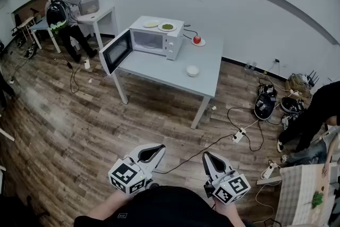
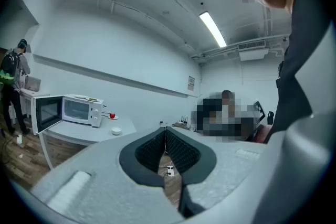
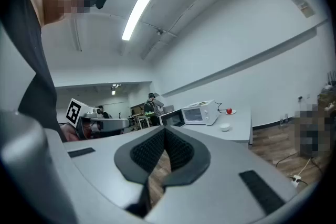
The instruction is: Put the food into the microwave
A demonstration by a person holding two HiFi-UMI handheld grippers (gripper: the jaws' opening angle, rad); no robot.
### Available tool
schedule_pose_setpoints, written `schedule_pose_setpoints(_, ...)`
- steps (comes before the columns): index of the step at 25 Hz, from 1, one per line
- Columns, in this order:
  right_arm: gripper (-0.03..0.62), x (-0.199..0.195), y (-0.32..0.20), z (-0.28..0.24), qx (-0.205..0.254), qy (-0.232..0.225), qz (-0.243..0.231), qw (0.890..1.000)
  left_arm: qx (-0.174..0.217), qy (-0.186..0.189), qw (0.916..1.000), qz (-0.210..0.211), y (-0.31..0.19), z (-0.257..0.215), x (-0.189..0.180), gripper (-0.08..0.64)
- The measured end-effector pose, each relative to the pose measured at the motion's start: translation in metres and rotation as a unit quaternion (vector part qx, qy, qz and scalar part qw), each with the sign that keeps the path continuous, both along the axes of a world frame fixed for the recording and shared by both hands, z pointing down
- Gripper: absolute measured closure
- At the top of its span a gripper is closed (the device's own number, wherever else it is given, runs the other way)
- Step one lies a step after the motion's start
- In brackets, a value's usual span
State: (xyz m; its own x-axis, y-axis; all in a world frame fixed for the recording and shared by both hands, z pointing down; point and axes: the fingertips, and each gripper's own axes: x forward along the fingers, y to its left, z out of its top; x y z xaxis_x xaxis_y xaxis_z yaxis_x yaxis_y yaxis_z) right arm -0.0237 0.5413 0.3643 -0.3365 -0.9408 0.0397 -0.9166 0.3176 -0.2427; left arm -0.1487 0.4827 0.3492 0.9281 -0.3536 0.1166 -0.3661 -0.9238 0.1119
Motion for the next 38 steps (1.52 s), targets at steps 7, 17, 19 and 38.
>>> schedule_pose_setpoints(7,0.584,-0.010,-0.013,0.001,-0.003,-0.001,0.008,1.000,0.003,-0.002,1.0000,-0.001,-0.013,0.002,-0.012,0.549)
schedule_pose_setpoints(17,0.583,-0.042,-0.025,0.006,-0.005,-0.021,0.012,1.000,0.000,-0.003,0.9998,0.018,-0.023,0.012,-0.042,0.549)
schedule_pose_setpoints(19,0.583,-0.045,-0.028,0.009,-0.010,-0.023,0.016,1.000,-0.005,-0.006,0.9997,0.022,-0.026,0.017,-0.047,0.549)
schedule_pose_setpoints(38,0.583,0.037,-0.130,0.024,-0.010,-0.062,-0.008,0.998,0.016,-0.025,0.9995,0.013,-0.128,0.001,0.033,0.549)
